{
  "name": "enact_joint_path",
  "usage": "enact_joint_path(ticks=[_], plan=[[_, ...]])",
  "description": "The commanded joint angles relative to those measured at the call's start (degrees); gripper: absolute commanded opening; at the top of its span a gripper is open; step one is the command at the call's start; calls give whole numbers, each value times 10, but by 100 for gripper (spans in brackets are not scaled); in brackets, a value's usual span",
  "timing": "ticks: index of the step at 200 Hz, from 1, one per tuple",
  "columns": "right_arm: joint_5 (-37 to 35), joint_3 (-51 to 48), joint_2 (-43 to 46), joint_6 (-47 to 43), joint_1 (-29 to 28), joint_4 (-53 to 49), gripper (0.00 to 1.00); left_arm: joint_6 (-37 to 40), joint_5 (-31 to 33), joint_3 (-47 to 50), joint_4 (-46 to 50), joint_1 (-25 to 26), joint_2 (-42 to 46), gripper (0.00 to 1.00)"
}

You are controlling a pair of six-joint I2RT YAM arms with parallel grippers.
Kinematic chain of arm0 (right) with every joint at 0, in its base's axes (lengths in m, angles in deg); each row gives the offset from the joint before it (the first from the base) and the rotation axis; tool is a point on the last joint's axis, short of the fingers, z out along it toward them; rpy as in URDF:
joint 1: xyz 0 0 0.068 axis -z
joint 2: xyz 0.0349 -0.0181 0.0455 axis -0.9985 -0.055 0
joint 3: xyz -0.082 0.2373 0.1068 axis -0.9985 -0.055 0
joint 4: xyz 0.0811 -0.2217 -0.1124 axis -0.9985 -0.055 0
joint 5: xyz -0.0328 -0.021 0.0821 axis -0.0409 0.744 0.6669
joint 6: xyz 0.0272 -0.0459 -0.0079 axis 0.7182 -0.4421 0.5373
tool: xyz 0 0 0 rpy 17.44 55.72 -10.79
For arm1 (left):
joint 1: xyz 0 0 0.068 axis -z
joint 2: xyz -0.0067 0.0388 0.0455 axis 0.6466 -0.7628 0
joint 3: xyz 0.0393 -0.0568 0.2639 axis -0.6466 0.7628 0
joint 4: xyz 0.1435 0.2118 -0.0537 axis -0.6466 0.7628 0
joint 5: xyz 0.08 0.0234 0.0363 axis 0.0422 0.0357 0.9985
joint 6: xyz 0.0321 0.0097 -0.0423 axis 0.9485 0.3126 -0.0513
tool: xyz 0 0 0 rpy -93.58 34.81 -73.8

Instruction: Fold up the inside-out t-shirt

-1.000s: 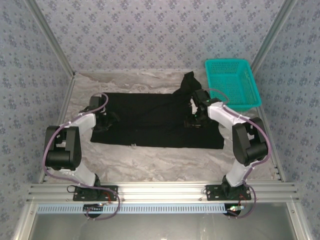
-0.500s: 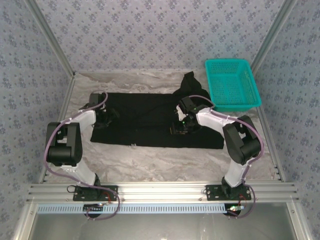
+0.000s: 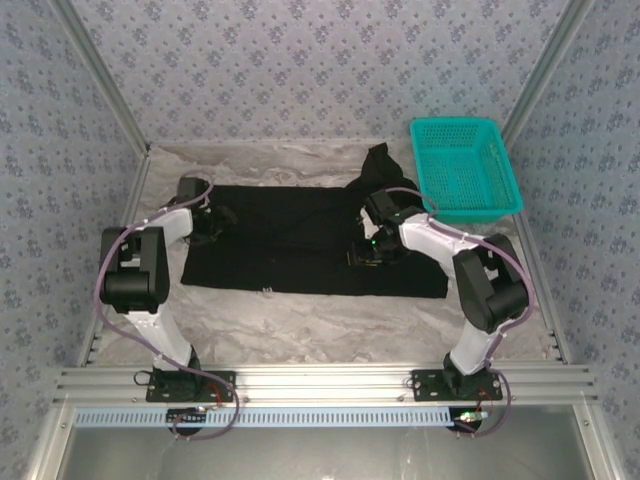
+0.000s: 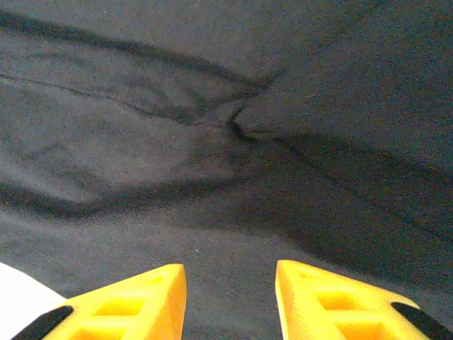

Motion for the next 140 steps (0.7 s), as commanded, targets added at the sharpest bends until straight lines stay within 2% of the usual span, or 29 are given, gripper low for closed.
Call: enact_joint_path(ticks=[1,31,79,107,140], plan=[[-26,10,31,-16,19,-27,41,-11,-10,-32,-17,-10,-14,57],[-57,19,39,-22,54,-47,42,-15,-11,-42,-15,-13,-23,57],[-105,21,48,-10,98,-84,48,-5,26,6,-15,-16,13,57],[-83,12,34,1,127,-58,51,-2,26,25,-20,-16,23,57],[-77,16,-5,14,132,-44,51,-1,25,30,-20,-16,27,57]])
